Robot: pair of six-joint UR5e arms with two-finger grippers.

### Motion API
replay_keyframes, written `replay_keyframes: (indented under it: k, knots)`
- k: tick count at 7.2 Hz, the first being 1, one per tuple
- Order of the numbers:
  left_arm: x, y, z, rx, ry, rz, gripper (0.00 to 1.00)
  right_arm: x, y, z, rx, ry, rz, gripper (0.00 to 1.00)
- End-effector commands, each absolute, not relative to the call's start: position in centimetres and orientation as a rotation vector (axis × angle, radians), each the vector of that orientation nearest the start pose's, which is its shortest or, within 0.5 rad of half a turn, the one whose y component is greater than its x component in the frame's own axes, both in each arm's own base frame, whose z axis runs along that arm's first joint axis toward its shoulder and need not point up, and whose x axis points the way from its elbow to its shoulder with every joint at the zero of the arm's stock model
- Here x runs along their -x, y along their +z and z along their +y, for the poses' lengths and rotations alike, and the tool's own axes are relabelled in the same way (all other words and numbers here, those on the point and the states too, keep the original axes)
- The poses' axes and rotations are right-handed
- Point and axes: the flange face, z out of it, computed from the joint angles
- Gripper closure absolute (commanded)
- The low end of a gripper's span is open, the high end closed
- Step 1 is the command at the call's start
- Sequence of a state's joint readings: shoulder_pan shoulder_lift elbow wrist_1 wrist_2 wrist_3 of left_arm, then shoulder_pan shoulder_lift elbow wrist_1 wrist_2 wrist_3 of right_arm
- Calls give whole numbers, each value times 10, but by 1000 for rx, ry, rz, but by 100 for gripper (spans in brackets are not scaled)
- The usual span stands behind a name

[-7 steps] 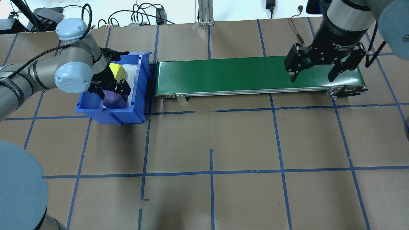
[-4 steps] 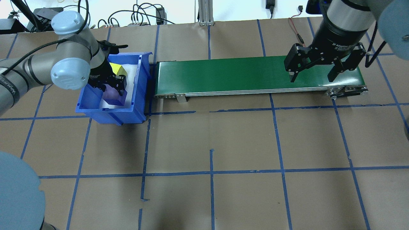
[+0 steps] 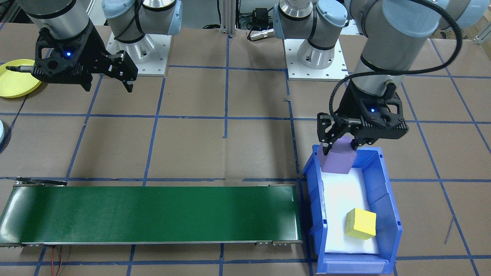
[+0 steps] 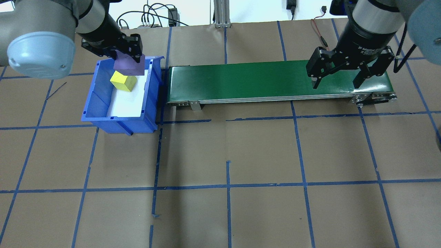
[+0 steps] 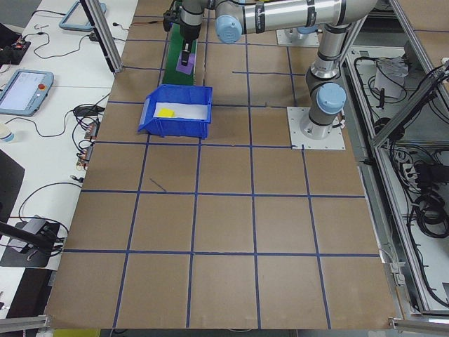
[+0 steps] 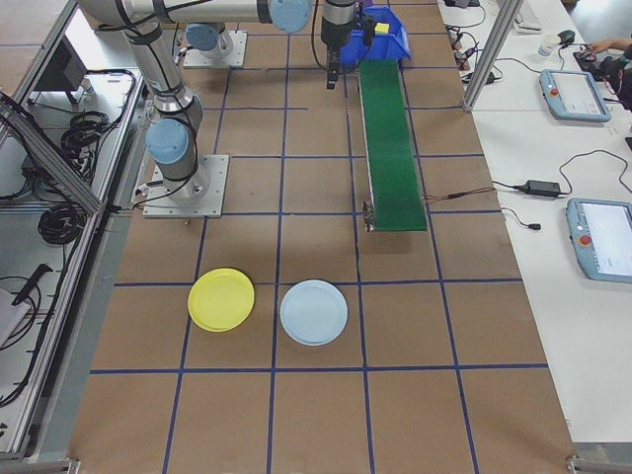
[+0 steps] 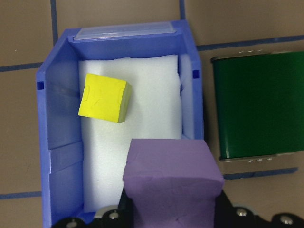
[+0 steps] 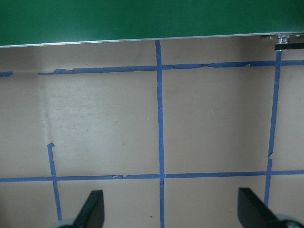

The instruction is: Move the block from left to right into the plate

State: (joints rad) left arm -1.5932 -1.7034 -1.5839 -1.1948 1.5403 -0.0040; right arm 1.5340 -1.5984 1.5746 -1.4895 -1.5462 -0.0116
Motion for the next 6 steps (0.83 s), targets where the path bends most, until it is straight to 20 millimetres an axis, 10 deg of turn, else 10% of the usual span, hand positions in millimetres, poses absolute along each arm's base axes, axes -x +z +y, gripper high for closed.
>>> replay_keyframes:
  k: [1, 4, 6]
  knots:
    - [237, 384, -581, 65, -331, 3196, 66, -118, 491, -479, -39, 90, 3113, 0]
    - [252, 294, -624, 65, -337, 3200, 55, -118, 492, -479, -39, 85, 3113, 0]
    - [254, 292, -633, 70, -361, 3199, 8, -118, 492, -479, -39, 87, 3113, 0]
